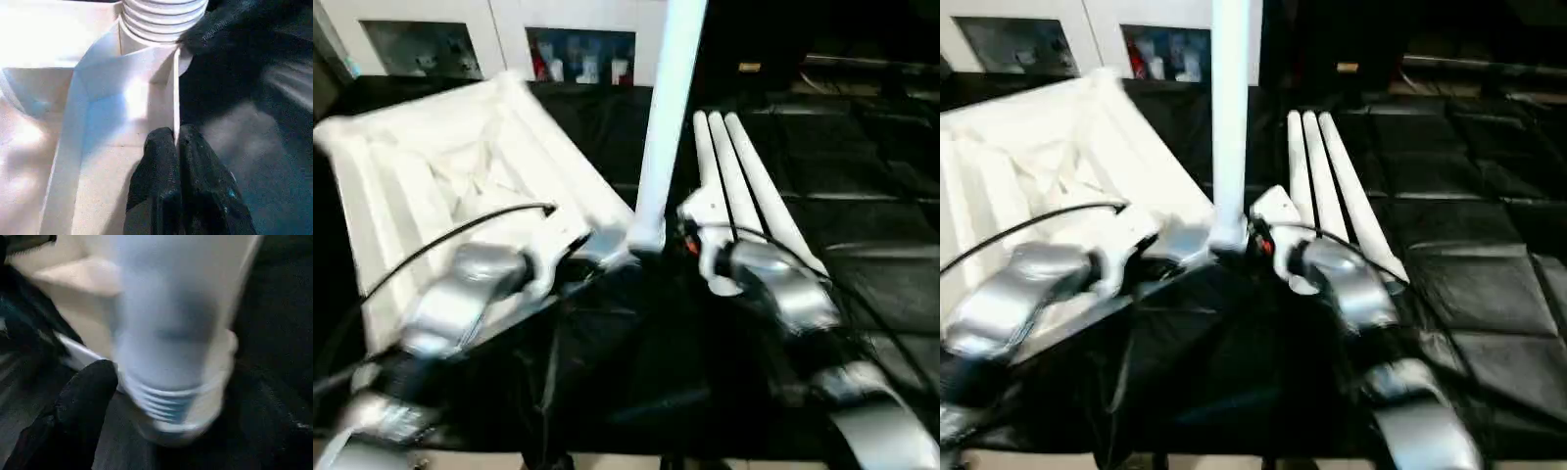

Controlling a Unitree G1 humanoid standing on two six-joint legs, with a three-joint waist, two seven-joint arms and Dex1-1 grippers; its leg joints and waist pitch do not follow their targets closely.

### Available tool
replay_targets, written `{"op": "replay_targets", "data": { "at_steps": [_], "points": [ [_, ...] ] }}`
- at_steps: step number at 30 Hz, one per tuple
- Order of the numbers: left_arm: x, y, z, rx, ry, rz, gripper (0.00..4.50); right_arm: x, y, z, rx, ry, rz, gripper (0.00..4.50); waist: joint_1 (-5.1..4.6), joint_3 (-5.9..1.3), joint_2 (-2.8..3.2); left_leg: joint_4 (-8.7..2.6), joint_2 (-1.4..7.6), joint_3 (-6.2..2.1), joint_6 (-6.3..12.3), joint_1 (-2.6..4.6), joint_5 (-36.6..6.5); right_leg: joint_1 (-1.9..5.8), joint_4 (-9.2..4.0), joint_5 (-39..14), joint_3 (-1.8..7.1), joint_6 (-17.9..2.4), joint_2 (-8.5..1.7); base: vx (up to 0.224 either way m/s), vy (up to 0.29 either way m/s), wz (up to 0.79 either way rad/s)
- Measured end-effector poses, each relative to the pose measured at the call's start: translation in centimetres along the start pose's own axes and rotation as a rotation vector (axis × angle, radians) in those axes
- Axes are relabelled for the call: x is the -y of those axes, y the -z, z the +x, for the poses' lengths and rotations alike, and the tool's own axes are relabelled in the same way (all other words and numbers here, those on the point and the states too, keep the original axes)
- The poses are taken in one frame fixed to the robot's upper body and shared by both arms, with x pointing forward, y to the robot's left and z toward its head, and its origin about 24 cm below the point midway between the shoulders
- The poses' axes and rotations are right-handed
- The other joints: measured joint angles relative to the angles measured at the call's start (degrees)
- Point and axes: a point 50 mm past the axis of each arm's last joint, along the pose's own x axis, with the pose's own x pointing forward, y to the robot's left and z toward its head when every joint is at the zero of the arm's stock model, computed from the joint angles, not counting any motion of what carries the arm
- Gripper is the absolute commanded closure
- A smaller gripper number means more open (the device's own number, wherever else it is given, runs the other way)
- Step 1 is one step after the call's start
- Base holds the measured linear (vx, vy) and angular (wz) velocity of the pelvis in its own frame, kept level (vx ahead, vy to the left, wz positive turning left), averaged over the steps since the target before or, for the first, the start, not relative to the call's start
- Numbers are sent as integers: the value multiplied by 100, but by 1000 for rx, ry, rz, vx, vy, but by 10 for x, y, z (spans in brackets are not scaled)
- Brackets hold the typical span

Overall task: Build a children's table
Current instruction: Rotate leg to tighten

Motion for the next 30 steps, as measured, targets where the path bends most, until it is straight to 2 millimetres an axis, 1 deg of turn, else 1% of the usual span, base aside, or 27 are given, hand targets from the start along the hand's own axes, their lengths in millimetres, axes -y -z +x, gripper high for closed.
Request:
{"op": "replay_targets", "data": {
  "at_steps": [1,2,4,8,10,12,14,16,17,18,21,23,26,28,30],
  "points": [
    [2,2,0,-2,28,-1,450,-2,0,-1,-8,-34,-6,61,24,-7,-37,25,7,-3,-3,-1,-1,1,19,0,-4,1,3,0,0,0],
    [2,3,-2,-11,36,6,450,-4,-2,-1,-2,-51,-8,61,38,-6,-41,48,9,-3,-4,-2,-2,3,31,0,-2,1,2,0,0,0],
    [8,7,-5,-21,85,19,450,-10,-8,-2,30,-116,-14,61,69,-6,-45,92,8,2,-15,18,-2,15,79,1,12,7,-11,-64,-3,-1],
    [11,12,-11,-30,123,32,450,-18,-4,-2,40,-182,-18,61,104,-10,-45,132,11,-3,-87,36,14,42,97,25,22,45,-11,-76,3,1],
    [12,13,-11,-32,126,33,450,-18,-3,-2,33,-190,-15,61,124,-21,-71,144,11,-12,-91,36,25,48,97,42,23,60,-11,-75,3,-1],
    [12,14,-11,-32,128,31,450,-18,-2,-2,26,-193,-13,61,126,-25,-78,170,12,-20,-92,44,26,70,98,44,22,62,-10,-60,5,1],
    [13,14,-10,-34,130,29,450,-19,-1,-2,8,-194,-35,61,123,-25,-77,180,11,-30,-92,71,26,101,92,44,22,63,-10,0,0,0],
    [13,15,-9,-33,132,22,450,-18,0,-2,2,-194,-36,86,121,-26,-78,187,10,-36,-92,96,26,124,90,44,24,64,-13,0,0,0],
    [12,16,-9,-33,131,18,450,-18,1,-1,2,-195,-32,86,122,-26,-78,188,10,-37,-92,102,26,130,88,44,25,64,-13,0,0,0],
    [12,17,-8,-33,131,12,450,-18,2,-1,0,-196,-28,97,123,-27,-75,189,9,-37,-92,107,26,134,88,44,25,64,-13,0,0,0],
    [11,18,-6,-32,131,0,450,-18,4,0,-4,-196,-21,123,123,-29,-72,190,10,-37,-92,108,26,135,94,55,26,59,-13,0,0,0],
    [10,17,-5,-33,130,0,450,-18,4,0,-3,-195,-19,129,123,-30,-71,190,11,-37,-92,112,26,135,101,71,24,49,-11,0,0,0],
    [8,18,-5,-35,127,-3,450,-19,4,2,0,-180,-12,161,124,-40,-53,179,13,-35,-94,112,24,133,108,83,16,28,-8,0,0,0],
    [7,19,-4,-39,120,-10,450,-19,6,5,8,-163,6,171,123,-49,-38,173,13,-35,-95,111,24,132,108,82,9,29,-3,0,0,0],
    [5,20,-3,-43,101,-16,450,-19,8,8,19,-131,35,171,115,-53,-31,173,13,-35,-96,112,24,132,109,82,8,29,0,0,0,0]
  ]
}}
